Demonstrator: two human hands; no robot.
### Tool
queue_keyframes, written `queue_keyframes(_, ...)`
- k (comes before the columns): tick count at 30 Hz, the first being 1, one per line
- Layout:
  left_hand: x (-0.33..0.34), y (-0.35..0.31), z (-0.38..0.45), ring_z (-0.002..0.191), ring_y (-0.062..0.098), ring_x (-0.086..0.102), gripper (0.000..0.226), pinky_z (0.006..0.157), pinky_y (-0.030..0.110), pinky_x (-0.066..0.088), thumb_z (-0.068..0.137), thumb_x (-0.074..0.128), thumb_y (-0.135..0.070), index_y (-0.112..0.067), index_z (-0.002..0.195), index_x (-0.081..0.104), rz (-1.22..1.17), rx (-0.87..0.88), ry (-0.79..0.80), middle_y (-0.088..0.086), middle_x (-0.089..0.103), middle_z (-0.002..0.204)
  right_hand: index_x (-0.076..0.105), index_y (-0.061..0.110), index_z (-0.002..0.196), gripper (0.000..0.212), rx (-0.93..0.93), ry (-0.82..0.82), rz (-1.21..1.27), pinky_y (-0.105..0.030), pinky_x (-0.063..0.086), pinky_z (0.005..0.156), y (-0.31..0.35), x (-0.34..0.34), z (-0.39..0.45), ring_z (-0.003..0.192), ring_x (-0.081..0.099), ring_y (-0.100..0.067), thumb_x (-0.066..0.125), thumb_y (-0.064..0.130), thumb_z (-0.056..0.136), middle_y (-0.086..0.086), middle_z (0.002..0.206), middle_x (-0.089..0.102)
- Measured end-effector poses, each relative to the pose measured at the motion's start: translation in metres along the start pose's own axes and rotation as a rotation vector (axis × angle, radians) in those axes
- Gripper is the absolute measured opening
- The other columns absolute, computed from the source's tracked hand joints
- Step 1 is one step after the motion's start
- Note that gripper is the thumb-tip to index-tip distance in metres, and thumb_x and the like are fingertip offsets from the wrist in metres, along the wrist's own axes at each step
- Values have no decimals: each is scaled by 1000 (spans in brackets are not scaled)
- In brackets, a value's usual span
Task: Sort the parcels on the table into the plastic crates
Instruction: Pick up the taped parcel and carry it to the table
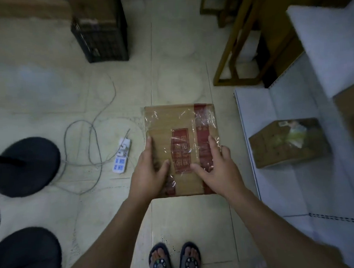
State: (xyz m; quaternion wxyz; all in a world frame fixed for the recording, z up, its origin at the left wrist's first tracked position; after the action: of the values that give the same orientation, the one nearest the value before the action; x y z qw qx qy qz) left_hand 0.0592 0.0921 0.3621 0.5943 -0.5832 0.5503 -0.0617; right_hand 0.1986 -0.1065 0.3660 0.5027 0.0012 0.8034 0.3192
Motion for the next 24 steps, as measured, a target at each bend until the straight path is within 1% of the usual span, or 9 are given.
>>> queue_keyframes(3, -53, -62, -5, 126, 5, 51, 103, 97, 29, 44, 96, 73, -47, -42, 169, 1, 5, 67, -40, -3, 47, 158, -3, 51, 168, 110, -22, -63, 6, -46, 57, 101, 50, -62, -6, 127, 59, -27, 64, 81, 87, -2, 151, 34)
queue_keyframes(5, -87, -101, -9, 132, 11, 51, 108, 100, 31, 45, 94, 76, -49, -43, 169, -1, 21, 110, -72, -2, 46, 160, -5, 53, 167, 111, -26, -104, 11, -48, 56, 104, 81, -99, -11, 131, 58, -28, 64, 82, 86, -2, 153, 33)
queue_keyframes(7, -118, -135, -11, 140, 18, 51, 110, 101, 32, 45, 92, 76, -51, -42, 169, -1, 45, 162, -98, -2, 44, 162, -7, 53, 167, 111, -43, -141, 7, -47, 56, 103, 111, -133, -14, 131, 57, -28, 64, 82, 86, -2, 152, 33)
queue_keyframes(9, -149, -166, -9, 141, 21, 52, 109, 101, 33, 45, 92, 76, -51, -41, 169, 0, 58, 189, -120, -1, 44, 163, -6, 50, 168, 110, -60, -176, -9, -45, 56, 103, 139, -165, -15, 131, 56, -26, 62, 82, 88, -2, 151, 33)
queue_keyframes(12, -189, -214, -8, 141, 24, 52, 107, 108, 42, 49, 93, 75, -54, -40, 169, 1, 65, 230, -153, 0, 44, 164, -2, 46, 169, 107, -93, -233, -9, -42, 56, 102, 178, -210, -14, 133, 55, -24, 60, 82, 89, -3, 154, 34)
queue_keyframes(14, -212, -241, -5, 142, 25, 53, 106, 111, 46, 49, 93, 75, -54, -40, 170, 4, 55, 242, -172, 2, 45, 164, 2, 44, 169, 105, -110, -258, -2, -44, 56, 103, 198, -237, -13, 135, 55, -25, 59, 82, 90, -5, 157, 34)
queue_keyframes(17, -236, -273, 4, 139, 26, 57, 105, 109, 47, 53, 91, 76, -56, -41, 169, 7, 50, 273, -196, 2, 48, 163, 4, 42, 170, 104, -134, -296, 8, -45, 56, 103, 221, -272, -8, 134, 55, -26, 57, 83, 90, -4, 157, 34)
queue_keyframes(21, -247, -304, 25, 139, 23, 56, 103, 108, 46, 55, 90, 78, -56, -41, 167, 10, -19, 294, -181, -1, 45, 165, 7, 40, 171, 102, -161, -321, 15, -41, 57, 99, 235, -304, 13, 129, 58, -24, 55, 82, 91, -3, 156, 36)
queue_keyframes(24, -249, -325, 53, 141, 21, 54, 104, 109, 43, 52, 90, 78, -55, -41, 168, 10, -24, 293, -154, -2, 44, 166, 7, 41, 171, 99, -146, -300, -5, -40, 55, 101, 239, -321, 40, 135, 55, -26, 52, 82, 94, -3, 158, 32)
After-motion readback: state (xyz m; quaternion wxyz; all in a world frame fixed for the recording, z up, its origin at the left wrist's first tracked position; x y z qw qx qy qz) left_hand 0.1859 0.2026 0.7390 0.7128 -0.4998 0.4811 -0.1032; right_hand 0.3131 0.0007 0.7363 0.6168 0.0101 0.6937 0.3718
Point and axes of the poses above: each hand's wrist, its own z-axis towards the middle knuckle, its own x-axis out of the palm, y = z × x, the point moved 2 cm from there along z, towards the middle knuckle
